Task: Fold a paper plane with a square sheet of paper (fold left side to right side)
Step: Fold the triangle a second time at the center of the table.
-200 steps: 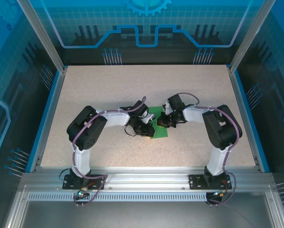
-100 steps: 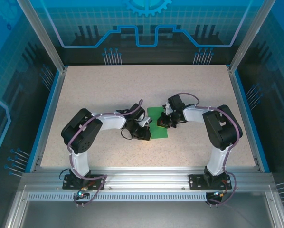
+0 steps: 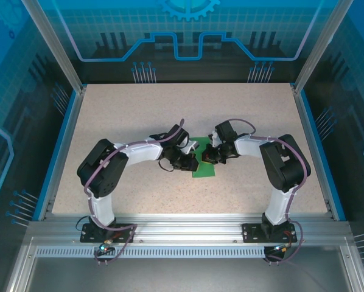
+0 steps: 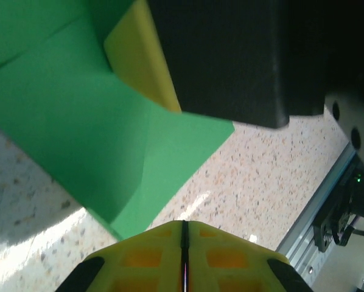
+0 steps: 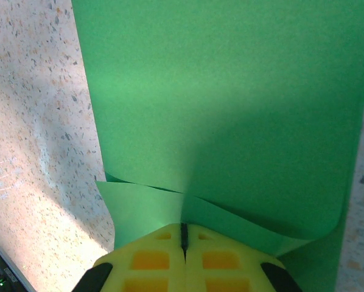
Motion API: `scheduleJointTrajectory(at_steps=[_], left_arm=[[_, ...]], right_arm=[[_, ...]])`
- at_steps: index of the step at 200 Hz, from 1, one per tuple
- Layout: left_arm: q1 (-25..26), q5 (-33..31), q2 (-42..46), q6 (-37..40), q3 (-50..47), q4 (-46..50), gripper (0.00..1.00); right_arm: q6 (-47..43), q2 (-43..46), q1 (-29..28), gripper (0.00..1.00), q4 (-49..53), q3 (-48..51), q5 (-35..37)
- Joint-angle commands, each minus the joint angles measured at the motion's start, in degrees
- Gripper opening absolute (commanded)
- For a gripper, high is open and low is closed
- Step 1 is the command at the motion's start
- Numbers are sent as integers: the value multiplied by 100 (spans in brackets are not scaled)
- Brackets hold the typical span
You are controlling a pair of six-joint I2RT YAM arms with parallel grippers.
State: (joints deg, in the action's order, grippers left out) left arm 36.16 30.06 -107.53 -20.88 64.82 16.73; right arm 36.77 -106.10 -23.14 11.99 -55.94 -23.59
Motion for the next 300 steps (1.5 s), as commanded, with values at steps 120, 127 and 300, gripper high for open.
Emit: scheduleJointTrajectory(at_steps=[120,127,300], left_arm=[[0,-509,-612,123,64,431,3],[13,-527,-618,133,71,458,3],[158,-885,-664,190,194,709,0]], right_arm=[[-298,770,66,0,178,311,67],[-319,807,47,0,194,333,50],[-228,413,-419,0,112,267,-295]])
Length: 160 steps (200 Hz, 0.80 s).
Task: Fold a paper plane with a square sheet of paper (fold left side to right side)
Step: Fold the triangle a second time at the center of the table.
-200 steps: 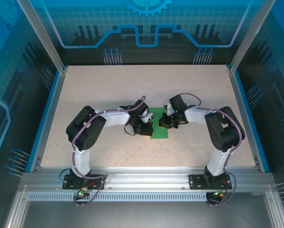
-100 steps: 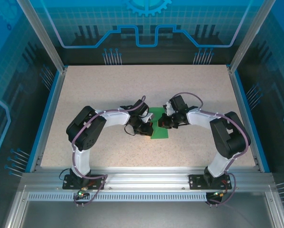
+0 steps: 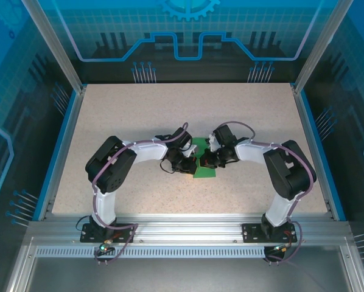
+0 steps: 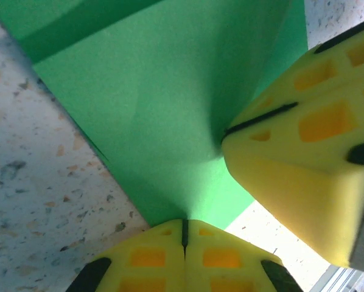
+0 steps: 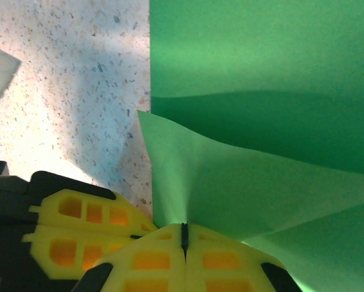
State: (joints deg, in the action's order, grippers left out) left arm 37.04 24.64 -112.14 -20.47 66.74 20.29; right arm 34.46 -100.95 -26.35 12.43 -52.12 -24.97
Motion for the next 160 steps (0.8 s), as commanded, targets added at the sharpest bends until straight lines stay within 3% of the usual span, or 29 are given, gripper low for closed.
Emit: scheduleJointTrajectory(at_steps=[1,160], left_arm=[[73,-340,-203,144,3,357,0],[82,-408,-264,138,1,485,0]], right_arm=[[2,-111,-98,0,68,-119,-153],[-523,-376,247,0,670,-258,398]])
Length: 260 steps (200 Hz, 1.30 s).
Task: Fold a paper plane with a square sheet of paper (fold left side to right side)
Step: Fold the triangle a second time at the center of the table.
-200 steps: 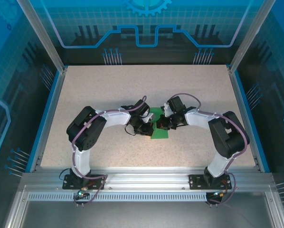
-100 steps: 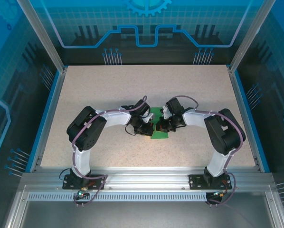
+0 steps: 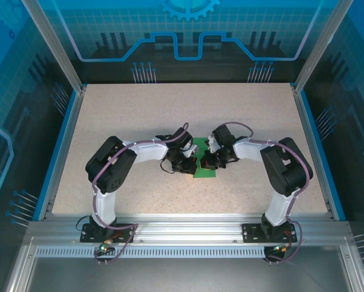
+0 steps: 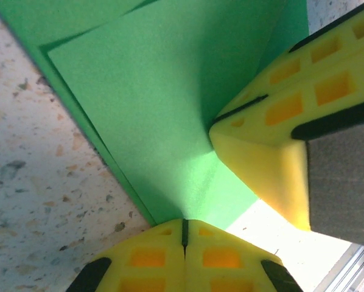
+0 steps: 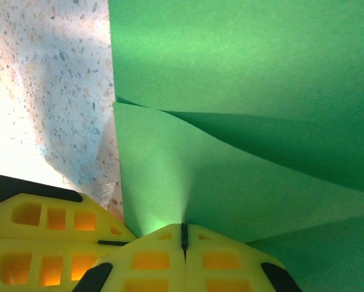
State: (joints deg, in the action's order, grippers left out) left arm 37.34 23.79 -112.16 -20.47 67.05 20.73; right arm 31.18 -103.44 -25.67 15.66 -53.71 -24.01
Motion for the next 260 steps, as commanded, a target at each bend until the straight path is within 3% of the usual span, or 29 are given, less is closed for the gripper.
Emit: scheduleJointTrajectory(at_steps=[1,219,260], left_arm=[[52,-323,-262,139,-36,441,0],[54,-329,-272,165,-38,458,0],[54,-337,-254,166,-51,445,0]], right_arm=[[-197,-130,182,0,348,-97,305],[-898,-716,1347,0,1063,-907,288],[-943,-871,1622,0,1075,-1100,-92]])
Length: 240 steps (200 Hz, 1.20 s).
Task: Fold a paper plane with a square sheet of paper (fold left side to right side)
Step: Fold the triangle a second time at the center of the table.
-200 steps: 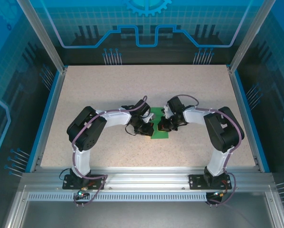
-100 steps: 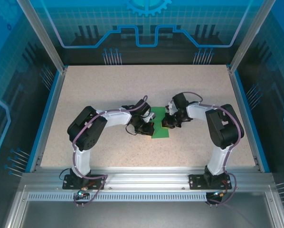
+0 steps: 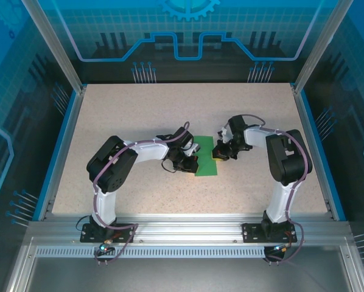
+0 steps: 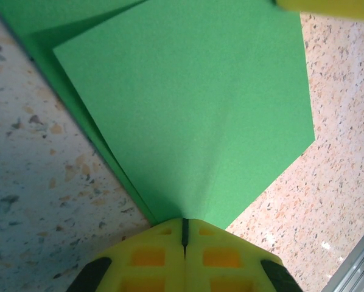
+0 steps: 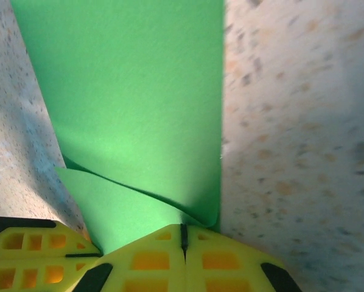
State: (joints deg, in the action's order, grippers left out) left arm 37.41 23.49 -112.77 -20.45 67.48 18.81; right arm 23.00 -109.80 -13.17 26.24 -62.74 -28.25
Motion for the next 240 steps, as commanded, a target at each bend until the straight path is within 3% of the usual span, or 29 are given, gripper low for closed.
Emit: scheduleJointTrajectory(at_steps=[1,47,73,124,172,240], left_arm=[[52,-308,-193,164,-95,635,0],[53,-327,-123,147,-131,599,0],[64,-309,-81,120,-115,578,0],[86,-301,-92,115,-61,561,0],[96,-254,-48,94,19,560,0],[131,-13,166,84,355,642,0]], right_arm=[[-123,-244,378,0,19,-205,322],[-77,-402,559,0,82,-410,9],[-69,-74,587,0,23,-300,-2],[115,563,203,0,-214,50,-307],[462,106,-355,0,-532,94,-448],[532,-191,-397,0,-303,192,-135]])
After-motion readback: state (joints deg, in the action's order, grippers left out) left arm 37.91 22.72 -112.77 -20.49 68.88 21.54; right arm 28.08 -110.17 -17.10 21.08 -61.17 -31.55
